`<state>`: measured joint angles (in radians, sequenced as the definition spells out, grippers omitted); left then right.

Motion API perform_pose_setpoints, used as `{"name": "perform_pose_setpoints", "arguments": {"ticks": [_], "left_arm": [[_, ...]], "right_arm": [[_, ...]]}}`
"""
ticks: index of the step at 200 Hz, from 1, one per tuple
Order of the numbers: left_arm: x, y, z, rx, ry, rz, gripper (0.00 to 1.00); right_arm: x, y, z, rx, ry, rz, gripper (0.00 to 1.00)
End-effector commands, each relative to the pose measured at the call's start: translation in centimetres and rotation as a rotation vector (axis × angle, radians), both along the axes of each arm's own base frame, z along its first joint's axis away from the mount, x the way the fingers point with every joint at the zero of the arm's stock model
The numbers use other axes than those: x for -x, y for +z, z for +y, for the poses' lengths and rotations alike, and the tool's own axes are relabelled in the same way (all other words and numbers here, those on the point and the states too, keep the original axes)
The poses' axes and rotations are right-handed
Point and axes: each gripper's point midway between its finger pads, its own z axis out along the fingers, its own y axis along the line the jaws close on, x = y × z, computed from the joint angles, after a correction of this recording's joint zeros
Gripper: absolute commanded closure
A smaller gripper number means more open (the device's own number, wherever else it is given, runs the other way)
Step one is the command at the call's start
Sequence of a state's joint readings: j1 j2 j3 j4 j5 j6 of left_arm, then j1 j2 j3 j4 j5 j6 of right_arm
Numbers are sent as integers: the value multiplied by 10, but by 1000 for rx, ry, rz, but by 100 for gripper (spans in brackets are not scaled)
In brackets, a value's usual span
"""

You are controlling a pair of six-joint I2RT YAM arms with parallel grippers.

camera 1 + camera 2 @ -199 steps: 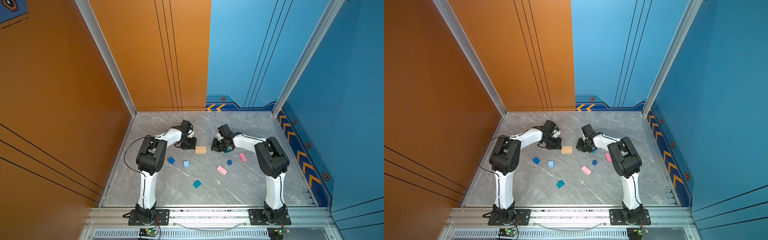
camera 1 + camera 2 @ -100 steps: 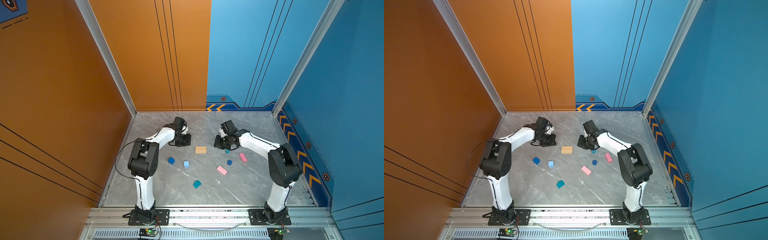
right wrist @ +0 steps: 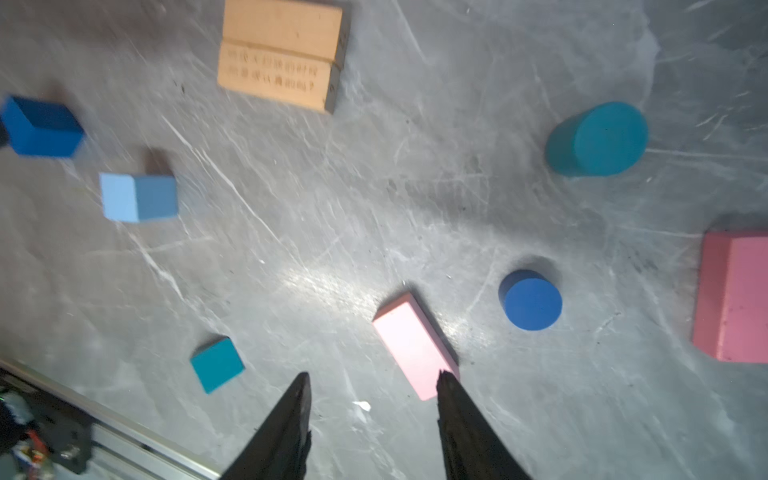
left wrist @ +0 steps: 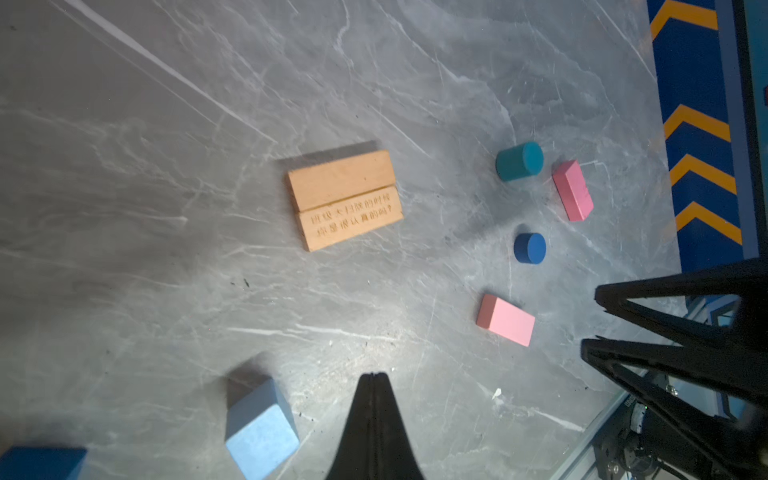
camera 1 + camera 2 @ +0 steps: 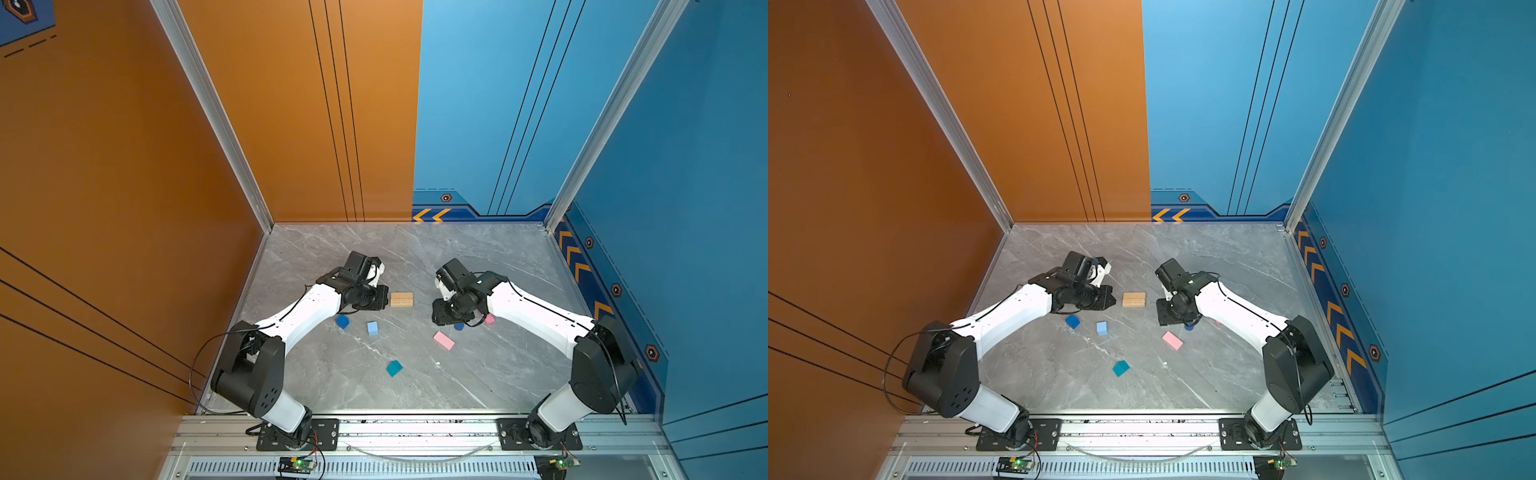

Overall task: Build the wood block tower
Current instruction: 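Lift both grippers away and move the right gripper over the pink block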

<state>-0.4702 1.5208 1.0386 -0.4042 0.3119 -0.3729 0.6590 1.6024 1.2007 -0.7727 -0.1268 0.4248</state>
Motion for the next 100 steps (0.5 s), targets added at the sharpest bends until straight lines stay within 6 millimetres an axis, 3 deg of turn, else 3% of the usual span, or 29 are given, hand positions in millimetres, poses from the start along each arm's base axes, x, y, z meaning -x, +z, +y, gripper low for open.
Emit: {"name": "perform_pose_setpoints", "arguments": {"ticks": [1, 15, 37, 61, 100], "left_arm": [[13, -4, 3, -19, 26, -48, 99], [24, -4, 5, -8, 36, -75, 99], [42, -3, 11, 34, 57, -110, 96], [56, 2, 21, 54, 82, -153, 86], [63, 19, 39, 48, 130, -235, 73]], "right_arm": [[15, -12, -17, 115, 81, 16, 39], [18, -16, -16, 135, 124, 17, 26], [19, -24, -17, 162, 157, 29, 26], [28, -35, -9, 183, 213, 52, 27], [31, -48, -5, 206, 243, 76, 29]]}}
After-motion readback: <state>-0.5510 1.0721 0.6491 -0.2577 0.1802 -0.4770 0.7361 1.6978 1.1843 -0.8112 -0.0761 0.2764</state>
